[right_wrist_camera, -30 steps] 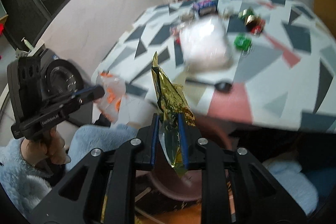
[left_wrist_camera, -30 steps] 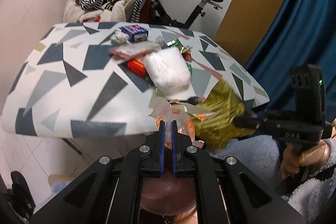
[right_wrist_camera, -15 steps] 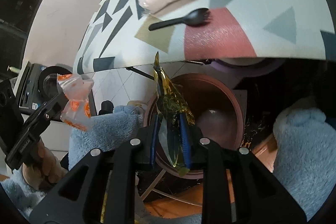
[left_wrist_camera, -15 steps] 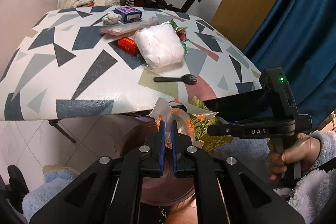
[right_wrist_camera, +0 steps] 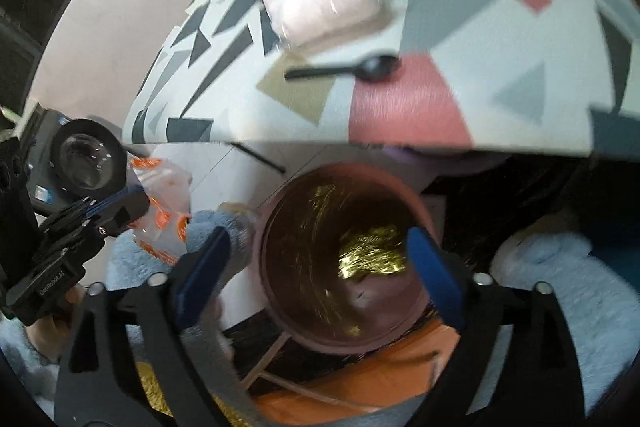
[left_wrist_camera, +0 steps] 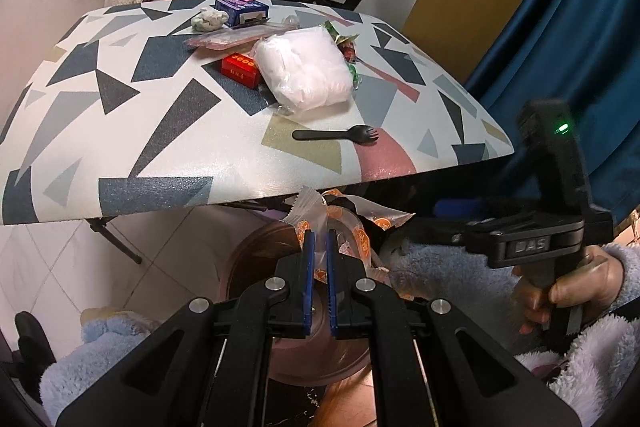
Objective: Collect trash
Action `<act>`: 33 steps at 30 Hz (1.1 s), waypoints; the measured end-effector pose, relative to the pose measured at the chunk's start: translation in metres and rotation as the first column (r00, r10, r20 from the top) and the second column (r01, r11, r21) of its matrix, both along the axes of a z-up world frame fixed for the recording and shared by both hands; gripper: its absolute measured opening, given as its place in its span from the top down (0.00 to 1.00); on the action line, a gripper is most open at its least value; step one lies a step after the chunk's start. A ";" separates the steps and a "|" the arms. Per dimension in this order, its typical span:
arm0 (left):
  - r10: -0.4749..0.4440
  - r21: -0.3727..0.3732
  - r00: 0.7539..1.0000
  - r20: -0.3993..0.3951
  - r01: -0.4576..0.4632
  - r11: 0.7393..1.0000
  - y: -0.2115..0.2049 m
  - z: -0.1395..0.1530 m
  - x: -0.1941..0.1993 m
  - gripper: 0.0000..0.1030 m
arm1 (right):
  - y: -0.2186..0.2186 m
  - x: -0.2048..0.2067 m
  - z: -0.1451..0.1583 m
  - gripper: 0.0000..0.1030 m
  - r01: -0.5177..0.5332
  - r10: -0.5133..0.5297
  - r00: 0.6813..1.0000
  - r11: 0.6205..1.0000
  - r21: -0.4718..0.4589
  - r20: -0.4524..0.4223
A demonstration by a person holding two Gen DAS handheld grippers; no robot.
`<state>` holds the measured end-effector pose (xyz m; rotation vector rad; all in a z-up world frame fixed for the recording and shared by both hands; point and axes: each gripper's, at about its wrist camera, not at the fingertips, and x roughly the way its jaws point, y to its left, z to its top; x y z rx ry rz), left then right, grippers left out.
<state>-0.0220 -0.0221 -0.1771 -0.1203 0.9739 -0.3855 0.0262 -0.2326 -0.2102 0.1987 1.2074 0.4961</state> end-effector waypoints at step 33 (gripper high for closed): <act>0.096 -0.007 0.995 -0.009 -0.096 0.995 0.014 -0.006 0.002 0.08 | 0.011 -0.017 0.035 0.06 0.084 -0.021 0.956 0.975 -0.206 0.291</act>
